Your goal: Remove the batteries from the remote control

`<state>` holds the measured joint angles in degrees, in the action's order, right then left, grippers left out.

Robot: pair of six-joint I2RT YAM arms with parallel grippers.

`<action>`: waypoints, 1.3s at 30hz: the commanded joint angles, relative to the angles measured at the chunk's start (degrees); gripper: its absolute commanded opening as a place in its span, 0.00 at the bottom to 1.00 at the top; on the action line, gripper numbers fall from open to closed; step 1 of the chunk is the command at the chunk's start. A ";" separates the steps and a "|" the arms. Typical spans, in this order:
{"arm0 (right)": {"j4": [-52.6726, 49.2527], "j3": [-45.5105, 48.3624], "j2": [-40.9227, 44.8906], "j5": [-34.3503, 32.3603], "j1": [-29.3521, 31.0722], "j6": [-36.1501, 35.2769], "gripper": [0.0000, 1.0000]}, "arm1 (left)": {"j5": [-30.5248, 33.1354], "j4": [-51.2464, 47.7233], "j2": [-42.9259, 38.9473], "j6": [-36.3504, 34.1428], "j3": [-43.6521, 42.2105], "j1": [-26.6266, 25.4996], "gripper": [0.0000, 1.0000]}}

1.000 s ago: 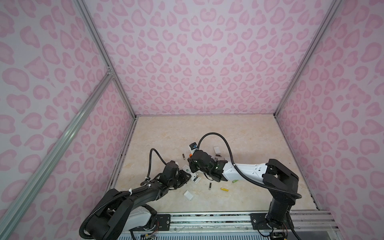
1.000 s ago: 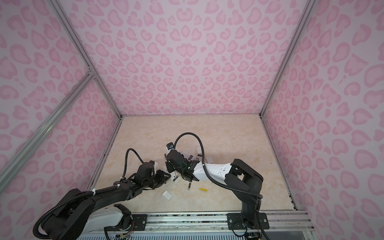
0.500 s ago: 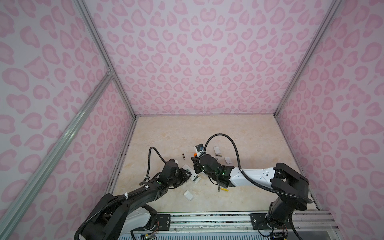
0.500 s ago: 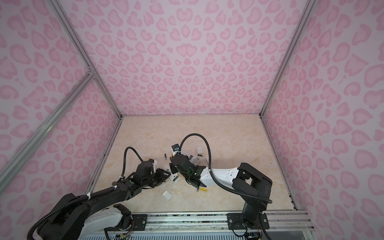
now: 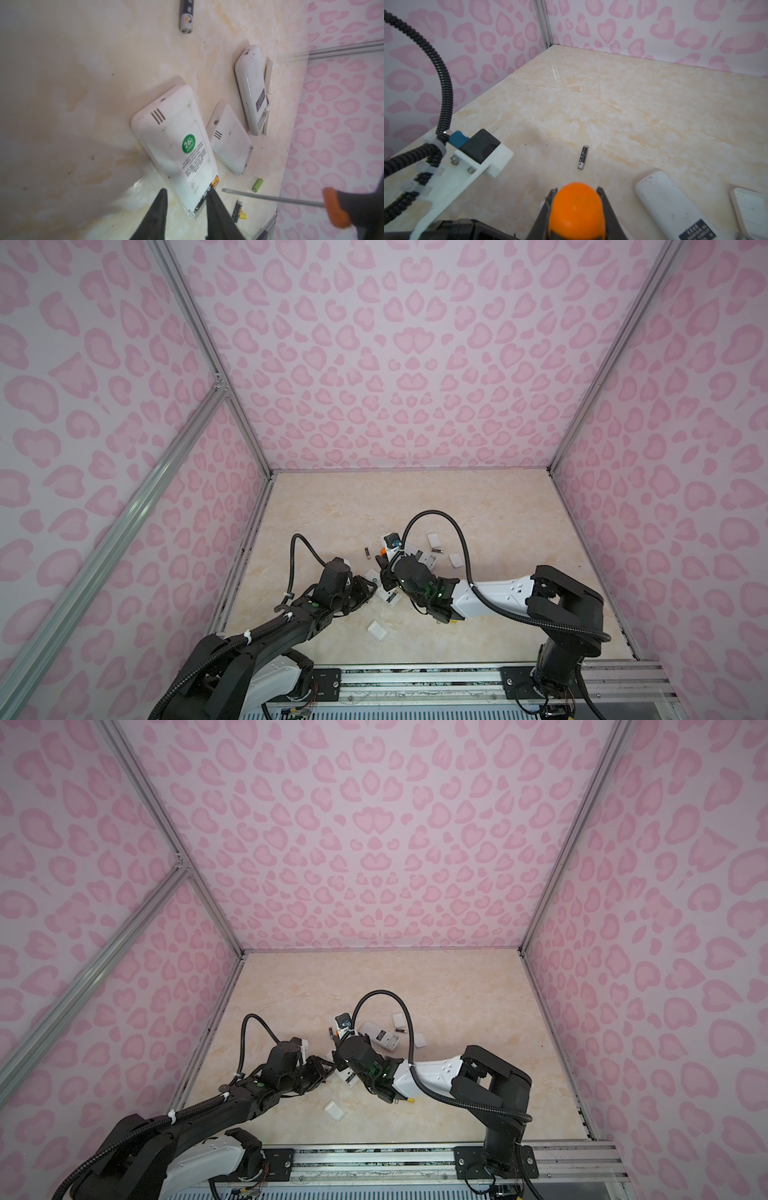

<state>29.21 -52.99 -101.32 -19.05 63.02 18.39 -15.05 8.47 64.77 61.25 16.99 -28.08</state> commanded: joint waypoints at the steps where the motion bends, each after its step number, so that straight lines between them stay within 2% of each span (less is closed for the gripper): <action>1: 3.54 0.90 -0.48 -3.27 0.53 -0.29 0.00 | -0.51 -0.46 0.09 -1.41 0.21 0.47 0.35; 24: 12.38 7.79 -2.05 -9.86 3.05 0.15 0.00 | -0.95 0.56 -0.11 0.22 -1.92 0.74 0.35; 31: 19.08 10.51 -2.21 -14.21 5.56 -2.18 0.00 | 0.16 2.03 -0.31 2.95 -3.44 -1.82 0.35; 35: 21.87 11.35 -2.96 -14.29 6.28 -3.10 0.00 | 0.72 4.51 1.20 3.96 -3.26 -3.33 0.35; 39: 21.30 11.33 -3.10 -13.74 6.32 -2.60 0.00 | 0.81 6.06 2.69 4.58 -2.96 -4.39 0.31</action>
<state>50.24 -42.09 -103.85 -32.93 69.21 15.64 -14.98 11.94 66.76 64.90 13.65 -32.03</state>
